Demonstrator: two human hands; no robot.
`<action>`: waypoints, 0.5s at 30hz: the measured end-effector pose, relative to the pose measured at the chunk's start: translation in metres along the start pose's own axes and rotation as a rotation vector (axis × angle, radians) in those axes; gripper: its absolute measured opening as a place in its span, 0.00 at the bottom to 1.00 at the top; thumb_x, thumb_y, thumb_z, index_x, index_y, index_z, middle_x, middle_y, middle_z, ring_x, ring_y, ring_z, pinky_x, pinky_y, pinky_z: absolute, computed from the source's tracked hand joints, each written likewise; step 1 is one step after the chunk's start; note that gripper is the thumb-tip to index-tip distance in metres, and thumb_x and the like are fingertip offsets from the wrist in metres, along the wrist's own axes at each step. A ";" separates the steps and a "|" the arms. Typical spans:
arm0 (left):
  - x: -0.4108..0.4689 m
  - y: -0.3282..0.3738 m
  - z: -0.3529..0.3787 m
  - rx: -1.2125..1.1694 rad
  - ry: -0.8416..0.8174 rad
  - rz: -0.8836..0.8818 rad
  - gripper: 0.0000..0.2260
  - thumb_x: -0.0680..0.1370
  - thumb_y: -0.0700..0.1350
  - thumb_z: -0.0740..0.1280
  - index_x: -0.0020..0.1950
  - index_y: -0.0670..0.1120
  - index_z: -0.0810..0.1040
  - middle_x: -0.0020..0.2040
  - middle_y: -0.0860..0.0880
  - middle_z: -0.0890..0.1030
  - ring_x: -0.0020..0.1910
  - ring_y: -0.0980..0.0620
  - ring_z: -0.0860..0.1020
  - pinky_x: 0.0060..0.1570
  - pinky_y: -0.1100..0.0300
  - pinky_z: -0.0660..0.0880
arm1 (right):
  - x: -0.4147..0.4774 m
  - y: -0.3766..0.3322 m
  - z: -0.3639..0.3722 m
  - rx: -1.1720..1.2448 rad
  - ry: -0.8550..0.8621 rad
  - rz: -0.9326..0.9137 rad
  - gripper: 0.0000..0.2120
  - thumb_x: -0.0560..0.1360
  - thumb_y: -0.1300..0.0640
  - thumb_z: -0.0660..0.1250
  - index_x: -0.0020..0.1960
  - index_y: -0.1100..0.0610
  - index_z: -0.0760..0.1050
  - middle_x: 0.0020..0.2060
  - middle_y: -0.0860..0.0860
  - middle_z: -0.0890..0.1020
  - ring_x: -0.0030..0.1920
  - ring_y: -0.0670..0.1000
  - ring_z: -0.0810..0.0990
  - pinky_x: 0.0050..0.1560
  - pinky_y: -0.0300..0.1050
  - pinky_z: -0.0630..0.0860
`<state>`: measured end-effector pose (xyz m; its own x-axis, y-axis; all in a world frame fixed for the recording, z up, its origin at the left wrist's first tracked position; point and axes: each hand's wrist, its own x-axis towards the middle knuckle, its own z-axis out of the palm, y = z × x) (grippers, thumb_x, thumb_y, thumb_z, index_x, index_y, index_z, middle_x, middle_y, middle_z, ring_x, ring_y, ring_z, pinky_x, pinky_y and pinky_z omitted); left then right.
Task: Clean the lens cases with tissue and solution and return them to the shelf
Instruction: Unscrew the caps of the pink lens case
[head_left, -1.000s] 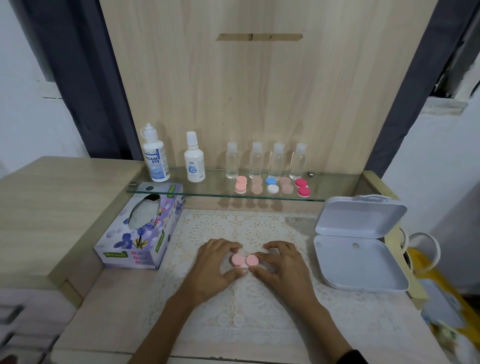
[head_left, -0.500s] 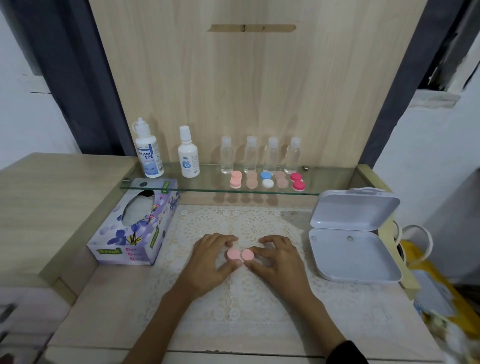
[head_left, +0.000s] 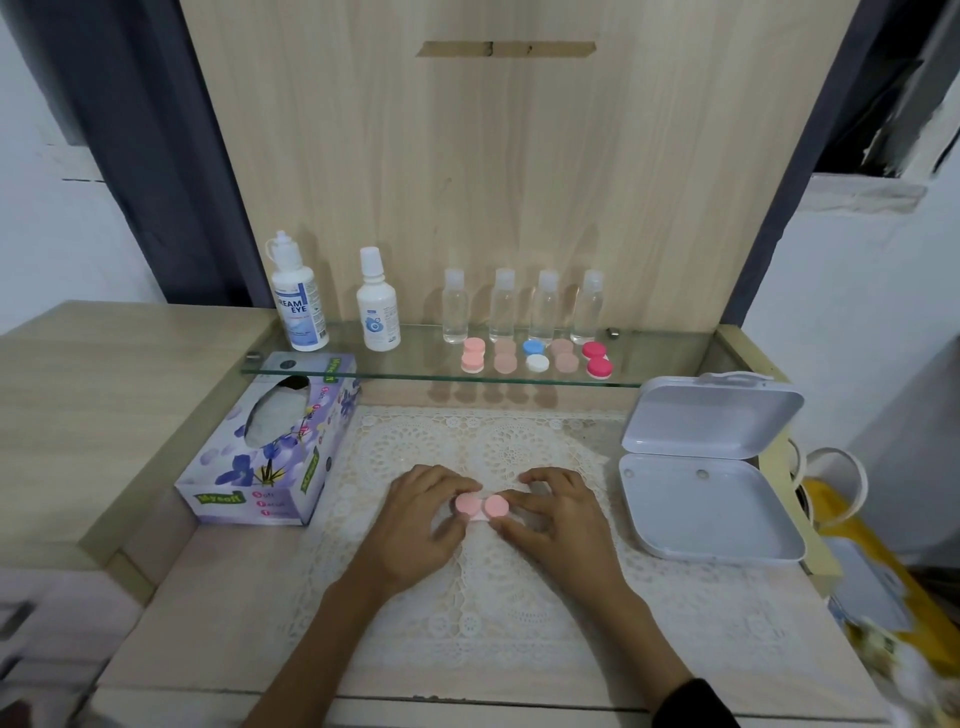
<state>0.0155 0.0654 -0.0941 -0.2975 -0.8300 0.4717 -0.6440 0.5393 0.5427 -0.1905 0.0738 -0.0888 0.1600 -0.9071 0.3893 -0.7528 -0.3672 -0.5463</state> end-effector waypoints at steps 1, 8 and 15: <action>0.000 -0.001 0.000 0.009 0.000 -0.001 0.15 0.73 0.50 0.63 0.57 0.51 0.79 0.51 0.58 0.77 0.53 0.60 0.72 0.54 0.55 0.71 | 0.000 0.000 0.000 0.001 0.000 0.000 0.21 0.69 0.34 0.60 0.54 0.41 0.82 0.55 0.44 0.78 0.59 0.46 0.70 0.56 0.44 0.69; 0.005 0.006 -0.005 -0.086 0.105 -0.124 0.12 0.71 0.60 0.65 0.49 0.55 0.78 0.46 0.62 0.77 0.50 0.61 0.73 0.49 0.71 0.67 | -0.001 0.000 -0.001 0.012 -0.014 0.017 0.21 0.69 0.34 0.61 0.55 0.41 0.82 0.56 0.43 0.77 0.60 0.44 0.68 0.54 0.42 0.67; 0.034 -0.003 -0.005 -0.060 0.128 -0.260 0.11 0.74 0.45 0.71 0.56 0.48 0.80 0.50 0.54 0.78 0.51 0.54 0.74 0.51 0.65 0.67 | 0.000 -0.001 -0.002 0.018 -0.013 0.022 0.16 0.70 0.39 0.67 0.55 0.41 0.82 0.56 0.43 0.77 0.60 0.44 0.68 0.55 0.44 0.69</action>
<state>0.0111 0.0363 -0.0759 -0.0344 -0.9188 0.3931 -0.6427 0.3216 0.6954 -0.1911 0.0751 -0.0869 0.1517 -0.9175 0.3676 -0.7446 -0.3506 -0.5680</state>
